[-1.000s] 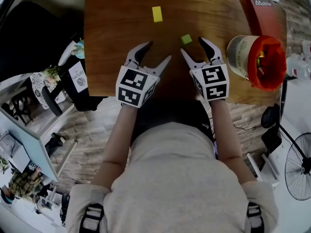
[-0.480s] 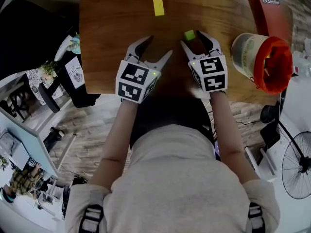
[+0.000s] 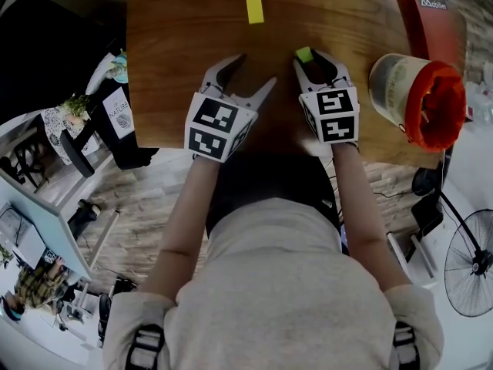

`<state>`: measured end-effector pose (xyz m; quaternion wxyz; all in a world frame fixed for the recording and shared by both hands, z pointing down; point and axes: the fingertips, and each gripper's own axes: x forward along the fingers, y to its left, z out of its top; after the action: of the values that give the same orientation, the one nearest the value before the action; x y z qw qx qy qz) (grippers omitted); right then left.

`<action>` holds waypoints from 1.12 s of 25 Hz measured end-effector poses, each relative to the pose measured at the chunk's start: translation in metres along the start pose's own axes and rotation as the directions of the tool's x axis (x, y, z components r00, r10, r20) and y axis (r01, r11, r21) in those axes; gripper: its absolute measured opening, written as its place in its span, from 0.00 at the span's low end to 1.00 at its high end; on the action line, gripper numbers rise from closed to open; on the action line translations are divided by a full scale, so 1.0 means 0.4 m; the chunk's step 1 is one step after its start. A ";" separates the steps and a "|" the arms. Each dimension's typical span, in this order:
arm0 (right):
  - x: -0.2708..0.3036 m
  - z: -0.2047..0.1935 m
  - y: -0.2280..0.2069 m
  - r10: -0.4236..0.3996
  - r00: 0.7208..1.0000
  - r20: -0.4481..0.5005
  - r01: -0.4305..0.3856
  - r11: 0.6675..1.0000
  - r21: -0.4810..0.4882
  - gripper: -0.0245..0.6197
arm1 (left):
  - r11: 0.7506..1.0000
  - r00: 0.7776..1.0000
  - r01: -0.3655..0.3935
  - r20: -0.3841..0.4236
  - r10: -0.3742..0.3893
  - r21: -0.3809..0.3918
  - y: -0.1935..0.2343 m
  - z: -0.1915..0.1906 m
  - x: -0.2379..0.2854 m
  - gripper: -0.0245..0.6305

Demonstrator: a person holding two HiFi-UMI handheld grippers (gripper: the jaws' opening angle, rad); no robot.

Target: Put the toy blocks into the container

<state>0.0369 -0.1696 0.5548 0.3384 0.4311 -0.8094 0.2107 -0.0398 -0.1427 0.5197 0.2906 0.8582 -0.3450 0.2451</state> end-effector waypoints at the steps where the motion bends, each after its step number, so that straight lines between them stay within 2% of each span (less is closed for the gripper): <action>1: -0.001 -0.001 -0.001 -0.004 1.000 0.000 0.004 1.000 0.002 0.25 | 1.000 1.000 0.001 0.000 -0.001 0.002 0.000 0.000 0.001 0.46; 9: -0.042 0.011 -0.027 -0.035 0.999 0.039 0.034 0.998 0.048 0.27 | 1.000 1.000 0.016 0.014 -0.017 0.024 -0.019 0.029 0.012 0.46; 15: -0.114 0.049 -0.058 -0.072 0.991 0.111 0.056 0.989 0.136 0.27 | 0.996 0.998 0.046 0.033 -0.049 0.075 -0.059 0.080 0.019 0.46; 24: -0.256 0.116 -0.098 -0.163 0.961 0.225 0.117 0.972 0.204 0.27 | 0.984 0.993 0.087 0.068 -0.099 0.158 -0.138 0.159 0.008 0.46; 28: -0.315 0.143 -0.130 -0.209 0.942 0.262 0.154 0.964 0.216 0.27 | 0.974 0.985 0.114 0.108 -0.137 0.195 -0.173 0.225 -0.003 0.45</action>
<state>0.1099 -0.1638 0.4265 0.1942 0.5606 -0.7817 0.1921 0.0301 -0.1610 0.4322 0.2019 0.9151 -0.2823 0.2052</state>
